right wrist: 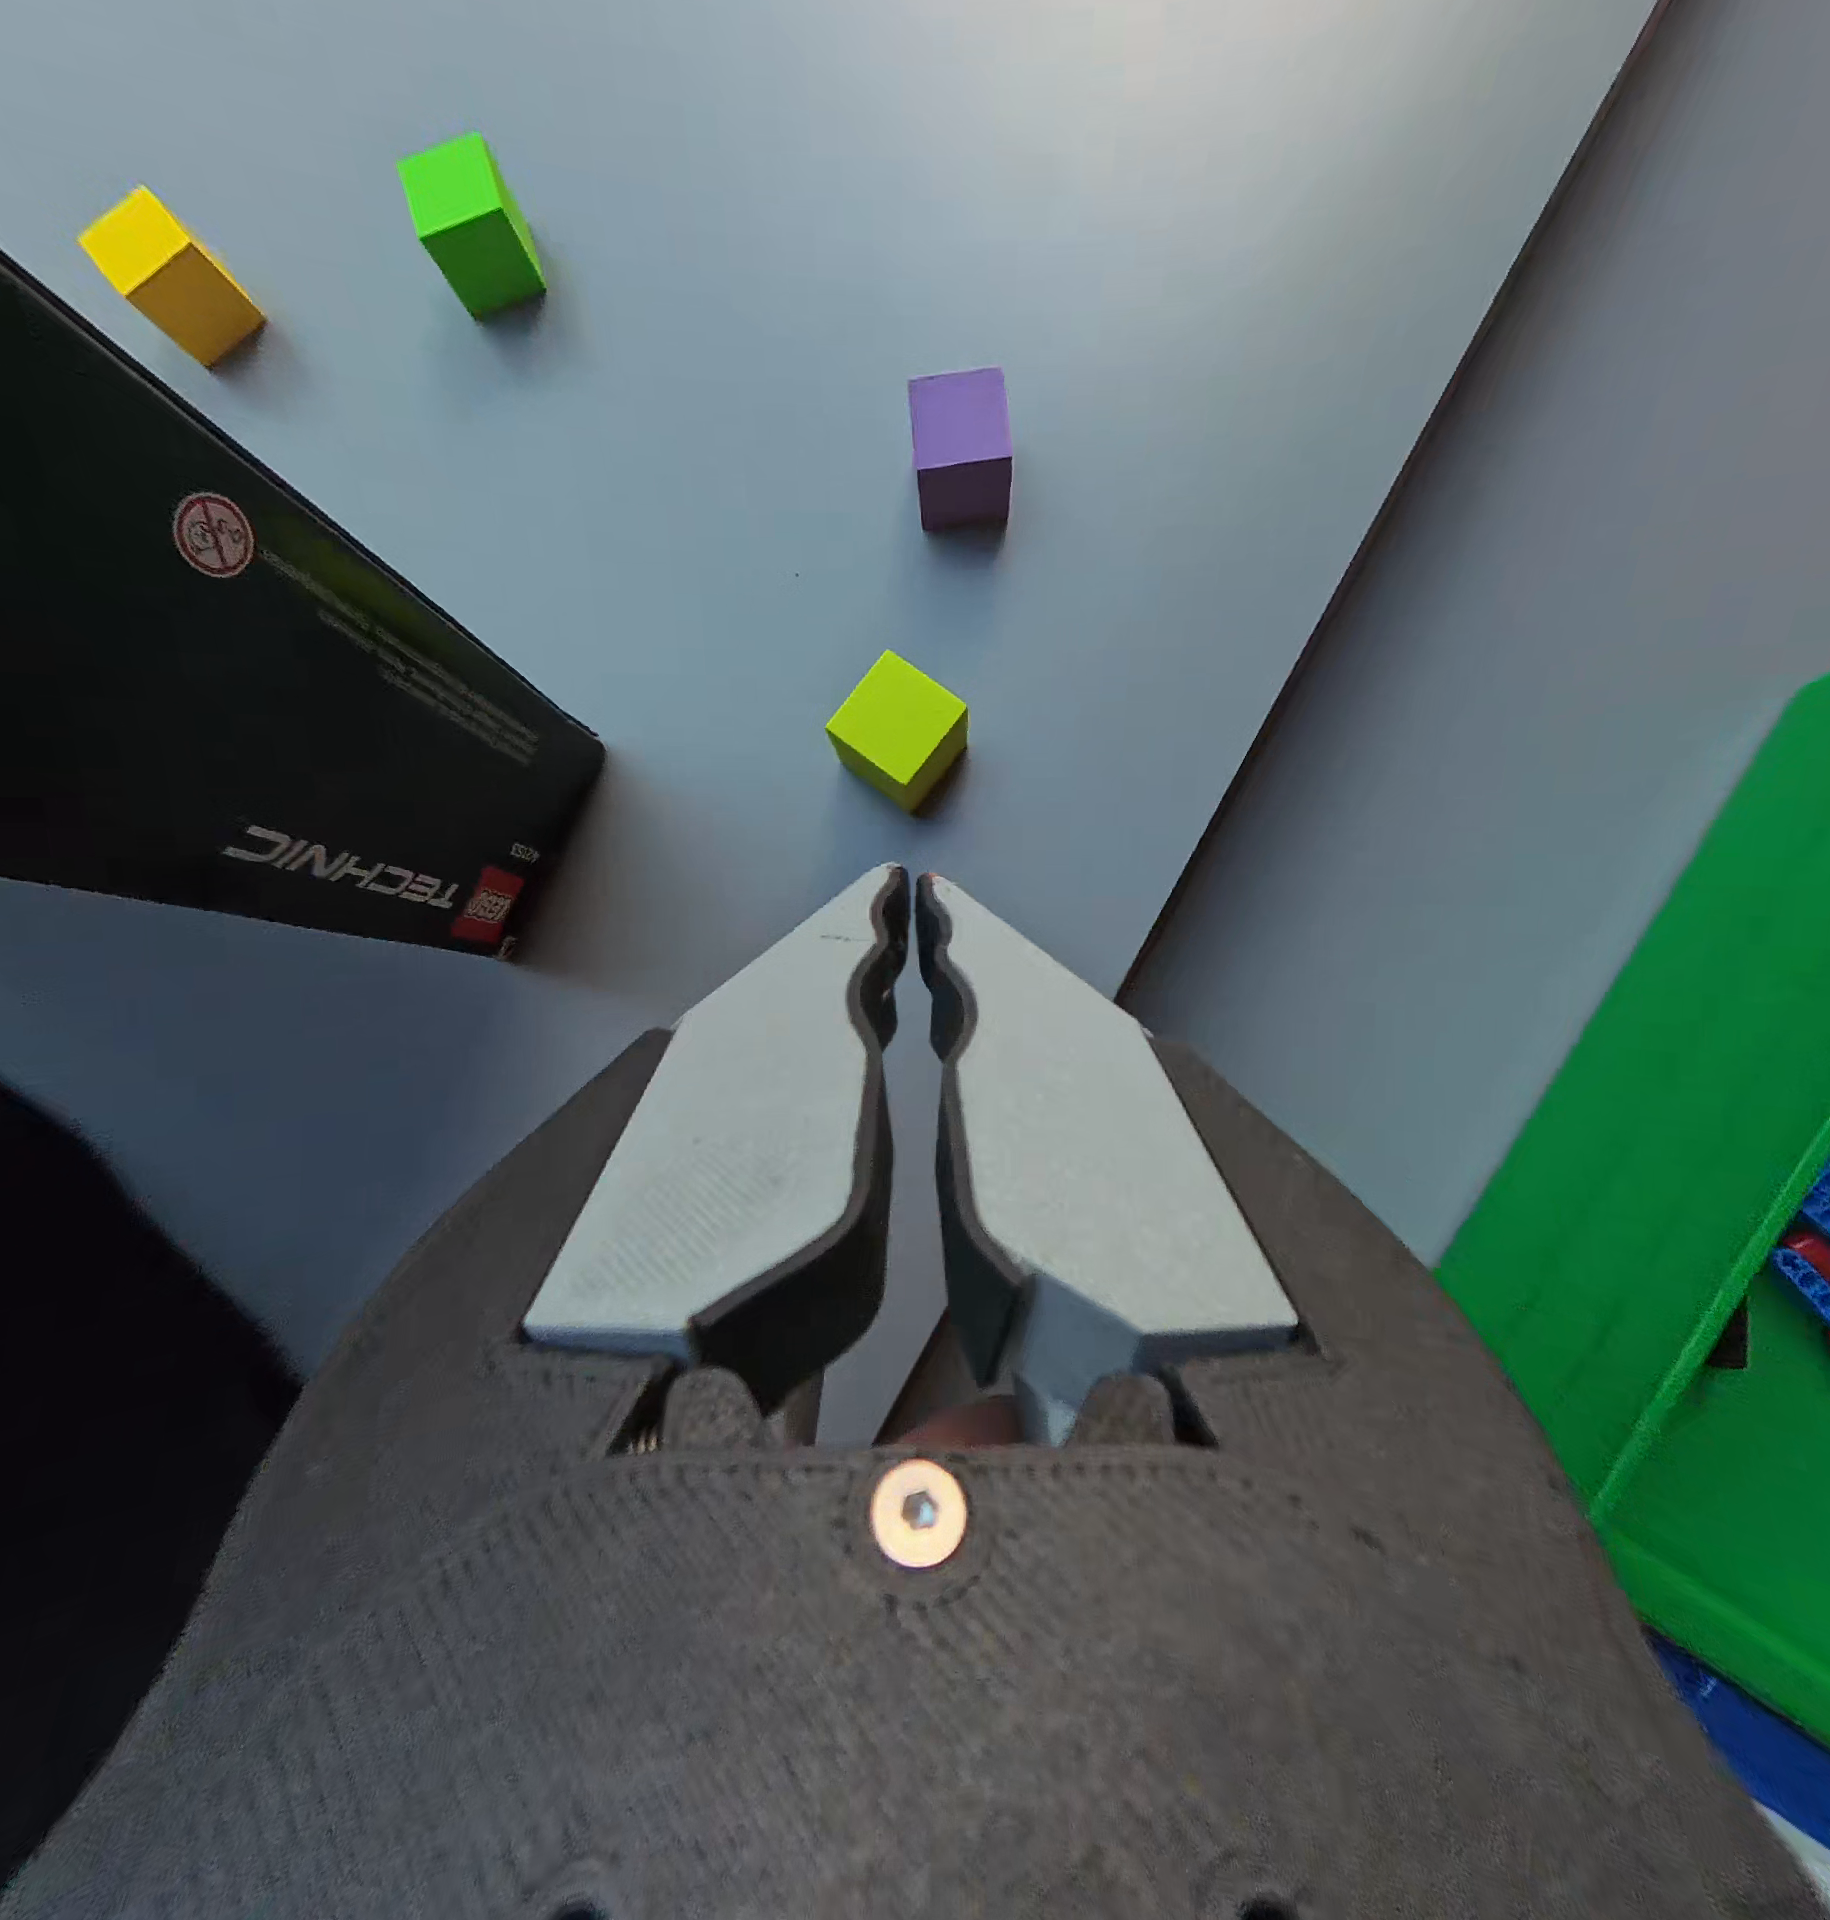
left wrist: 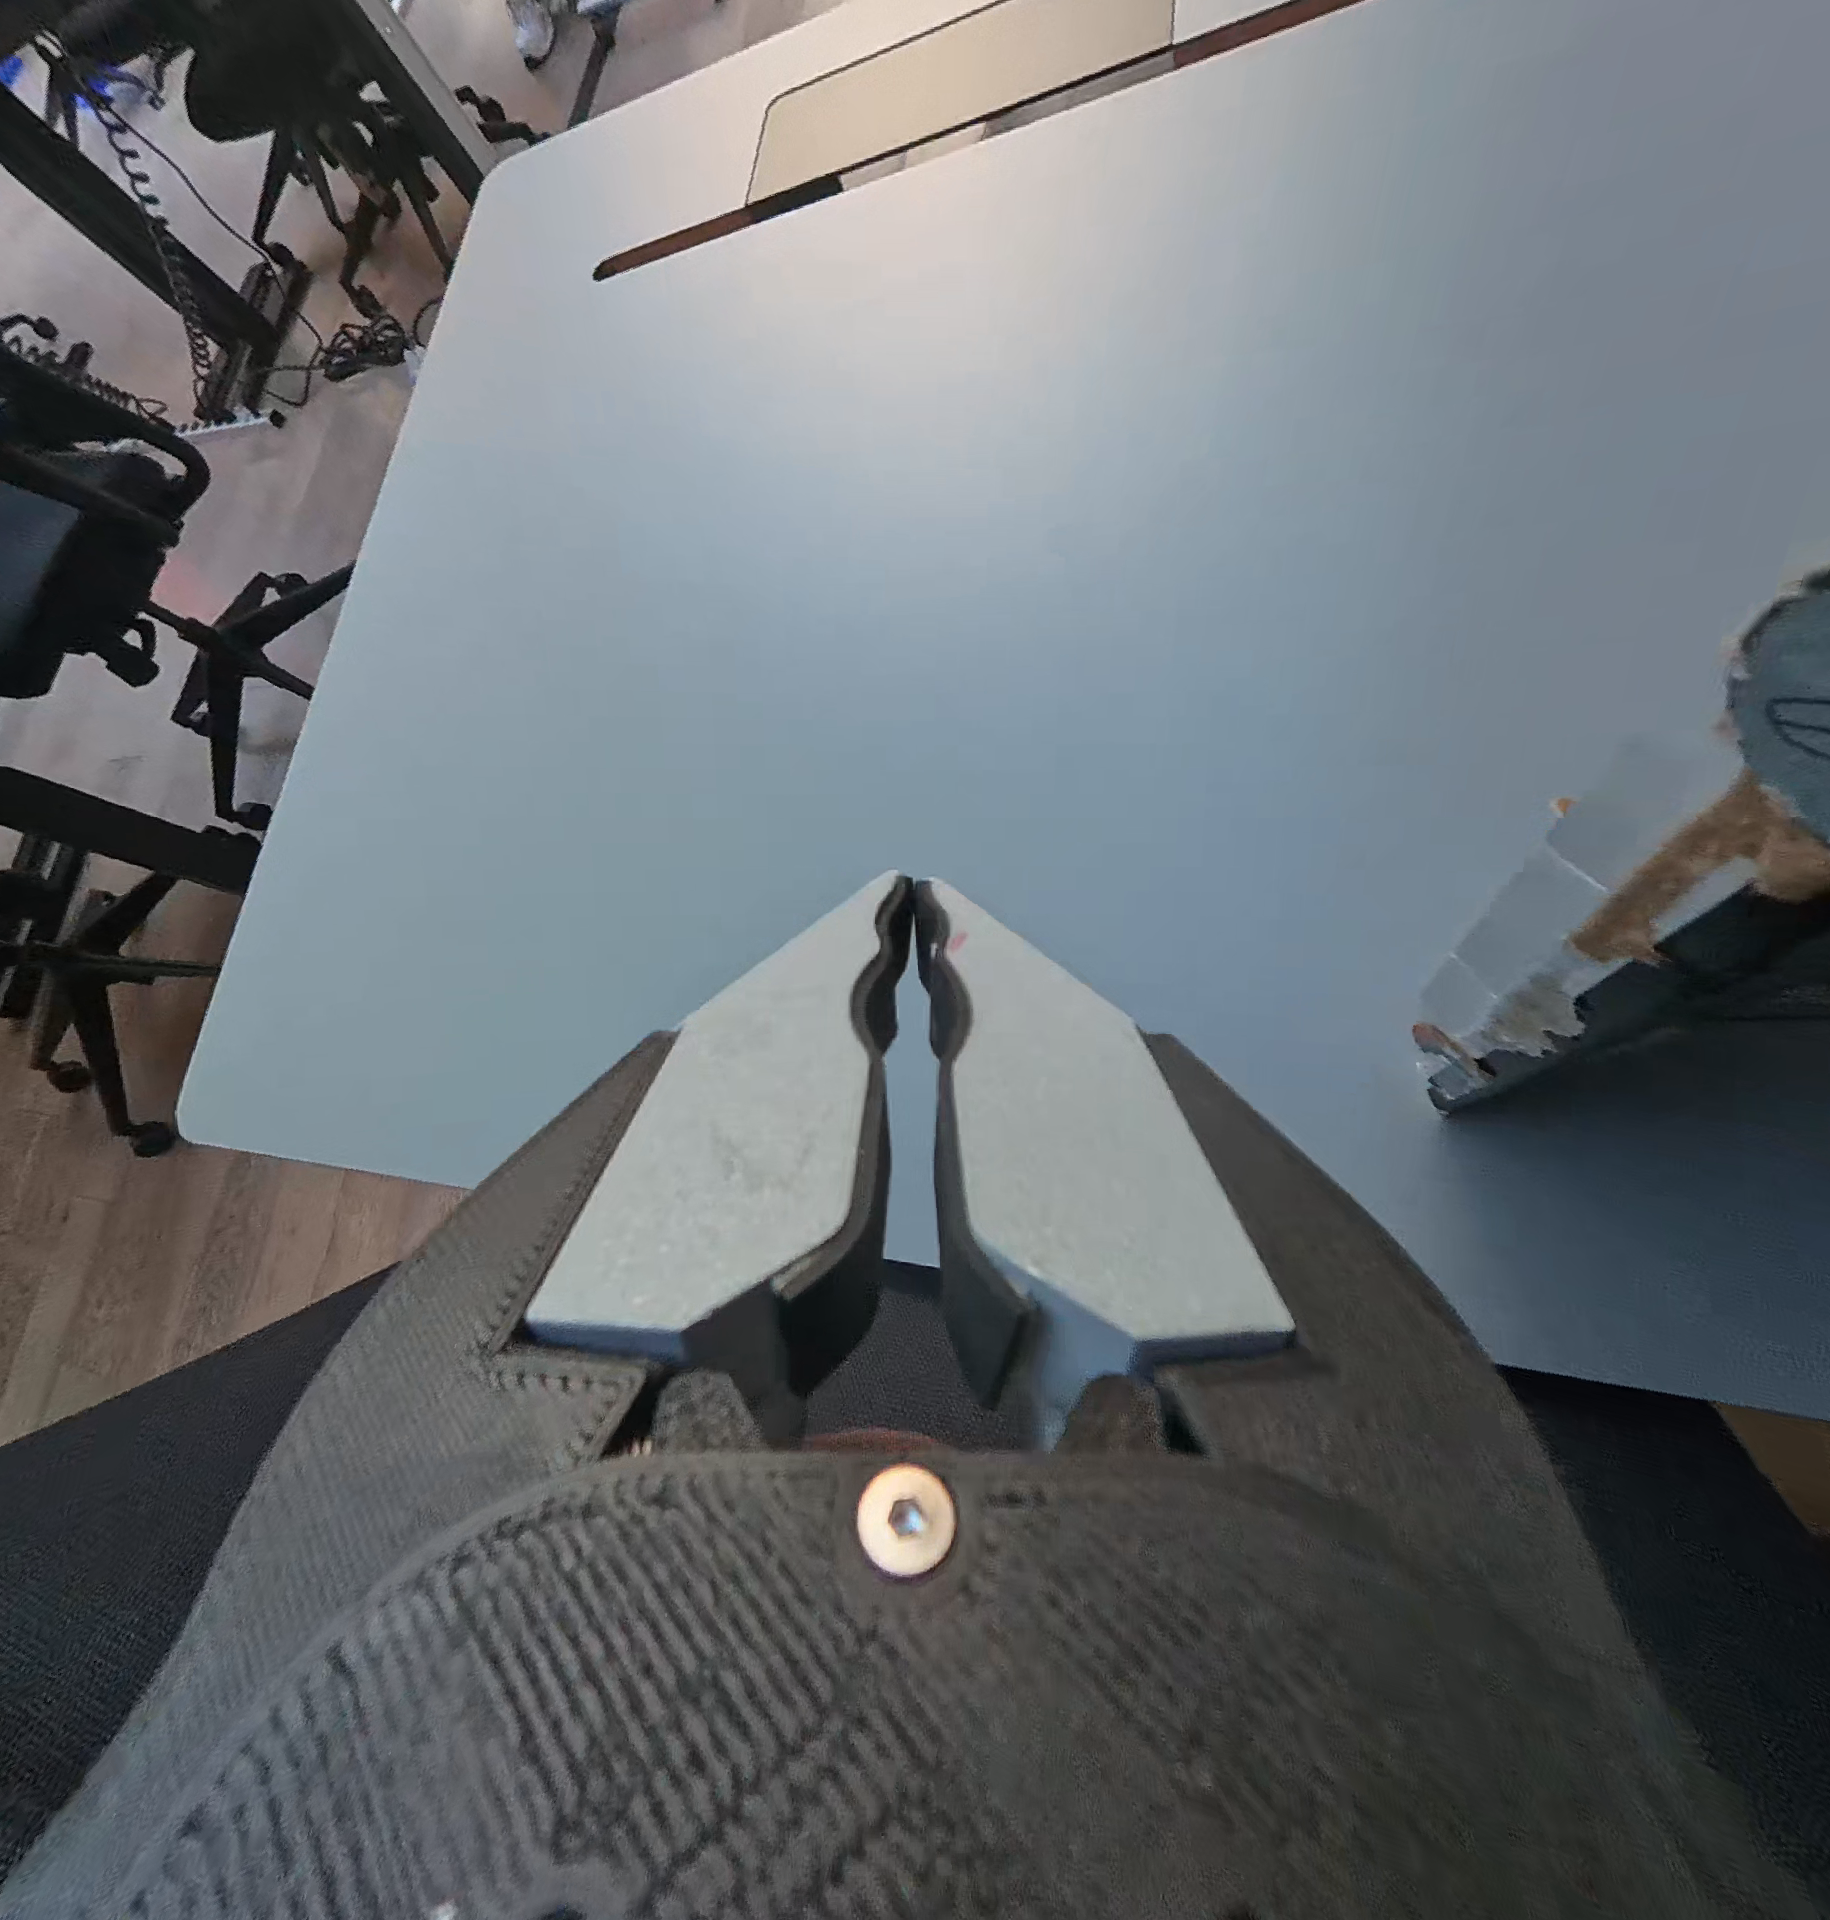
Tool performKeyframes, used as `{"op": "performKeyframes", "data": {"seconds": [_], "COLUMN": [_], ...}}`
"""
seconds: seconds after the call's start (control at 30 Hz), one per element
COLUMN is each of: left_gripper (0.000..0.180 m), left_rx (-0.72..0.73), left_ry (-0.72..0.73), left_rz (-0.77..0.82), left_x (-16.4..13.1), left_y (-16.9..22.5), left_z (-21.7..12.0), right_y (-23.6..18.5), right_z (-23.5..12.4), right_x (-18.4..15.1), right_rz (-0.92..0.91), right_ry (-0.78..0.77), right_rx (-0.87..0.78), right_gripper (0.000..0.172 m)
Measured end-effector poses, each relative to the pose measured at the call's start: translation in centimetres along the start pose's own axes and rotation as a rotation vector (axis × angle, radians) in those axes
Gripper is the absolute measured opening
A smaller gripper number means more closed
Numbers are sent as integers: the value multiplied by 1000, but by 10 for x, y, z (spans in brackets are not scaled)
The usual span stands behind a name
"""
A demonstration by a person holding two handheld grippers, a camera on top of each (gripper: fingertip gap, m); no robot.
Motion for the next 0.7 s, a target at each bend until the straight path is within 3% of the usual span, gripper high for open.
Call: {"op": "performKeyframes", "data": {"seconds": [0.13, 0.2, 0.33, 0.4, 0.7], "left_gripper": [0, 14, 8, 16, 15], "left_rx": [-13, -10, -7, 9, 61], "left_ry": [-4, -22, -29, -51, -79], "left_rz": [46, 45, 59, 77, 157], "left_x": [-2, -3, -2, -4, -2], "left_y": [6, 5, 6, 7, 9], "left_z": [-3, -1, 0, 1, 1], "right_y": [-3, 0, 8, 12, 12], "right_z": [3, 4, 5, 6, 19], "right_x": [-1, -5, -16, -20, -28], "right_rz": [32, 57, 144, 180, 168], "right_ry": [-40, -56, -61, -61, -14], "right_rx": [-5, -8, -11, -8, 22], "right_gripper": [18, 18, 16, 21, 23]}}
Point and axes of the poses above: each gripper's, where its closed fingertips meet, z out along the fingers, x out of its top, y = z × x across the jaws, the point moved 8 cm from there along -z, back along the fingers, and after that the axes turned 15 degrees about z, right-handed, at the moved point
